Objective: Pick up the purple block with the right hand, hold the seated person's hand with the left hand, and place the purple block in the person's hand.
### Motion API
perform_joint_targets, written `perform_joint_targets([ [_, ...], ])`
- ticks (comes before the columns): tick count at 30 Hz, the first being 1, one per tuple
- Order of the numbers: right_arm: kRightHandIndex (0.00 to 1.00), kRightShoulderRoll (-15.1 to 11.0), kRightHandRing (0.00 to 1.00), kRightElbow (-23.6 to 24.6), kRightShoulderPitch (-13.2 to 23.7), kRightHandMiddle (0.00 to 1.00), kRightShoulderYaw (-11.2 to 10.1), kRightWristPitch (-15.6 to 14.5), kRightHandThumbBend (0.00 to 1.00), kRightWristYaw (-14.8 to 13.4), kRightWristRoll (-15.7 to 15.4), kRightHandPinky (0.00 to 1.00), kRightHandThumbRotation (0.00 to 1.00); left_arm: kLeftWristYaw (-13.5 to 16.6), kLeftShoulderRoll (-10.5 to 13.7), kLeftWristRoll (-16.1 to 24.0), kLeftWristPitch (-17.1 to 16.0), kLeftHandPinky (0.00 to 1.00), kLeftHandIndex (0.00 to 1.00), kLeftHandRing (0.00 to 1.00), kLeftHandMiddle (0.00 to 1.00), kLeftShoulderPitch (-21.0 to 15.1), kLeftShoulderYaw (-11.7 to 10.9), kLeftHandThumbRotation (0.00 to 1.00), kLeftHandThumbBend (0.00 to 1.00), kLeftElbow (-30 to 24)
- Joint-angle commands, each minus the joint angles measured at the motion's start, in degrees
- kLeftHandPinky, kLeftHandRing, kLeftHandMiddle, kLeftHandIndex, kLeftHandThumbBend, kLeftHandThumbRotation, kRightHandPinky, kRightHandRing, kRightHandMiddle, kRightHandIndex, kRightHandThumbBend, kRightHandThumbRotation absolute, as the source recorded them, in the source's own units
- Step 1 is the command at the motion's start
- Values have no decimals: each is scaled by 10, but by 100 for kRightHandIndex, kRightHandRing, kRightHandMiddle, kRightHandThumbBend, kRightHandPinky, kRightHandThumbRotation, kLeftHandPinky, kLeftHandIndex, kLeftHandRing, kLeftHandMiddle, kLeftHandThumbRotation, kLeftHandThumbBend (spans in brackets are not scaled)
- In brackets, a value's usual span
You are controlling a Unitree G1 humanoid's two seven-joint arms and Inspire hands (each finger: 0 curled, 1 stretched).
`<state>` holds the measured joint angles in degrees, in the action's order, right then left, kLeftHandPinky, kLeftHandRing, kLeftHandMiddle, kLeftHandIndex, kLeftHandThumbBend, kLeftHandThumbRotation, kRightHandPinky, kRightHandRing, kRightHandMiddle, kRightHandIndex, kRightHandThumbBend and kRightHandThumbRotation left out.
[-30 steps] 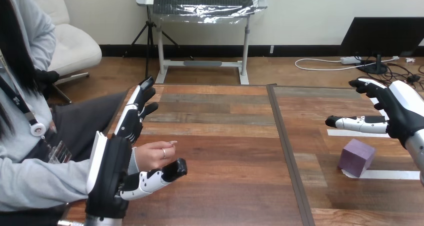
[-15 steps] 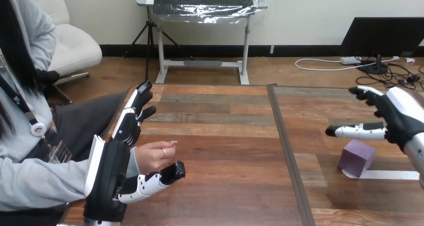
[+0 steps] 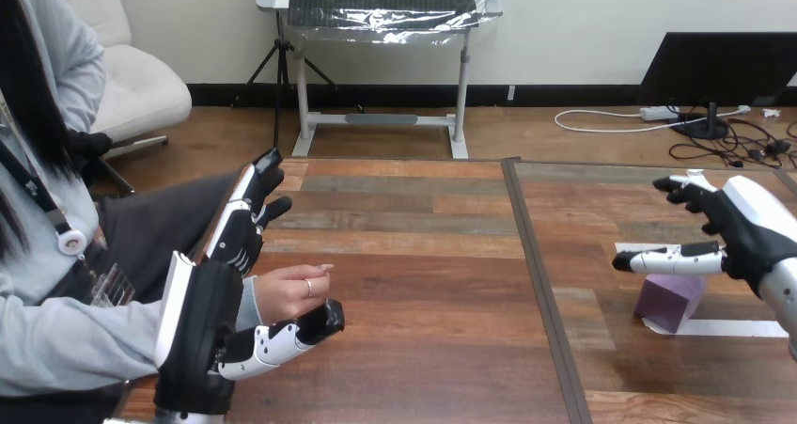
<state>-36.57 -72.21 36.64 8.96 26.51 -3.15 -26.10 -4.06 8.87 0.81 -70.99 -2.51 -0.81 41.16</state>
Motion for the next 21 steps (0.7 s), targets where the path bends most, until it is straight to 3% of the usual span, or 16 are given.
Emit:
perform_joint_targets([
  [1,89,-22,88,10,10,87,5,-3,100,2,-1,78,43,-8,2,-12,3,87,93,94,96,-18,1,59,100,-31],
  [21,89,-22,87,21,-14,88,8,-2,100,12,1,78,43,-17,4,-13,2,86,94,95,97,-15,-8,60,100,-34],
])
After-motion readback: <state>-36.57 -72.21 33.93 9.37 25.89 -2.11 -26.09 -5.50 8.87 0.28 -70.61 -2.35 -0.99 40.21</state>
